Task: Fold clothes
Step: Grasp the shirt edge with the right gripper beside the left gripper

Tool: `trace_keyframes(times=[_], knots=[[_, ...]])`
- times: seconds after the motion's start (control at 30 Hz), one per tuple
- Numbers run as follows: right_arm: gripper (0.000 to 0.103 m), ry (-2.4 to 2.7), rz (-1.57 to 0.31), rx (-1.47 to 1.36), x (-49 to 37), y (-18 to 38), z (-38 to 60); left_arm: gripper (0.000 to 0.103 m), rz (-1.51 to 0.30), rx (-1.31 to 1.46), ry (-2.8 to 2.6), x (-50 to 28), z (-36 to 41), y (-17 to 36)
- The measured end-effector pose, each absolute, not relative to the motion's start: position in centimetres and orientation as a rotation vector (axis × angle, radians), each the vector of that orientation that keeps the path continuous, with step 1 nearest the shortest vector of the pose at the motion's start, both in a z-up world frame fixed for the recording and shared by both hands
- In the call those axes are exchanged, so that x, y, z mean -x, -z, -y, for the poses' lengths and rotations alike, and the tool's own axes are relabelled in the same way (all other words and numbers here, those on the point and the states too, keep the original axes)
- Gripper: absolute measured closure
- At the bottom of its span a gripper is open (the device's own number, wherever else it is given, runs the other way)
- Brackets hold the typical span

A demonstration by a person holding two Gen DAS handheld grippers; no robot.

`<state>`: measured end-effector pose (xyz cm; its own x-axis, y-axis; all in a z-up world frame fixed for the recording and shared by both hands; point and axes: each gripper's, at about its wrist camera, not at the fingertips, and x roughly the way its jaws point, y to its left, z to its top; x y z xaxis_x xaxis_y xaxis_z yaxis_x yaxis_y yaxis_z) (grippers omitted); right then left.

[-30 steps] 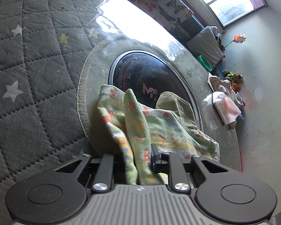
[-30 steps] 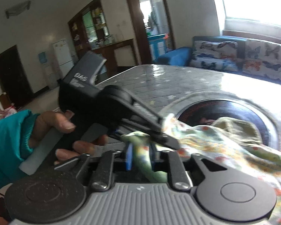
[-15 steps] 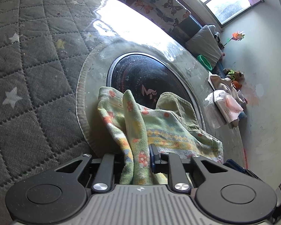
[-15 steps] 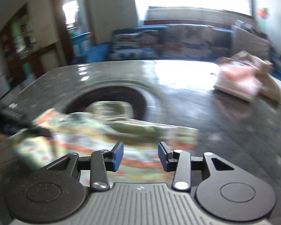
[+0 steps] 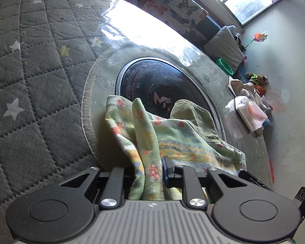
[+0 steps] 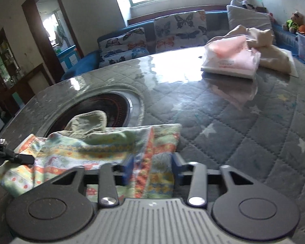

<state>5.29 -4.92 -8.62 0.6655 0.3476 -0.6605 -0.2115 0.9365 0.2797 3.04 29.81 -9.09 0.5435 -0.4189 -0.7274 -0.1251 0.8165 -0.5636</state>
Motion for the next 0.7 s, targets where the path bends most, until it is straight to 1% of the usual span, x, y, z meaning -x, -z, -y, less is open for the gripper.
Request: trace_keyframes(times=[0.03,0.07,0.13,0.2,0.33,0.37,0.4,0.43,0.53,0.6,0.7], knots=[[0.081,-0.325,-0.784,-0.191,-5.3,8.6,4.8,0.083,-0.997,0.614,0.188,-3.0,-29.8,9.1],[0.082,-0.335,-0.787,-0.198,-5.2,8.5,4.7,0.083,-0.997,0.615,0.188,-3.1,-29.8,9.1],[0.082,-0.348,-0.792,-0.200,-5.3,8.5,4.5,0.083,-0.997,0.616,0.188,-3.1,-29.9,9.1],[0.078,-0.359,-0.794,-0.215,-5.4,8.6,4.7,0.083,-0.996,0.613,0.189,-3.1,-29.9,9.1],[0.078,-0.350,-0.791,-0.236,-5.5,8.7,4.8,0.083,-0.991,0.602,0.187,-3.1,-29.7,9.1],[0.080,-0.346,-0.790,-0.235,-5.5,8.7,4.7,0.083,-0.991,0.598,0.185,-3.1,-29.6,9.1],[0.087,-0.342,-0.788,-0.235,-5.5,8.6,4.6,0.083,-0.991,0.589,0.183,-3.1,-29.5,9.0],[0.091,-0.338,-0.785,-0.236,-5.4,8.6,4.5,0.083,-0.992,0.578,0.182,-3.1,-29.4,8.9],[0.093,-0.334,-0.768,-0.233,-5.0,8.3,4.4,0.085,-0.991,0.552,0.182,-3.1,-28.9,8.6],[0.094,-0.335,-0.747,-0.225,-4.6,7.7,4.5,0.088,-0.982,0.536,0.190,-3.1,-28.7,8.2],[0.094,-0.336,-0.718,-0.207,-3.9,6.7,4.6,0.089,-0.966,0.517,0.213,-3.1,-28.2,7.3]])
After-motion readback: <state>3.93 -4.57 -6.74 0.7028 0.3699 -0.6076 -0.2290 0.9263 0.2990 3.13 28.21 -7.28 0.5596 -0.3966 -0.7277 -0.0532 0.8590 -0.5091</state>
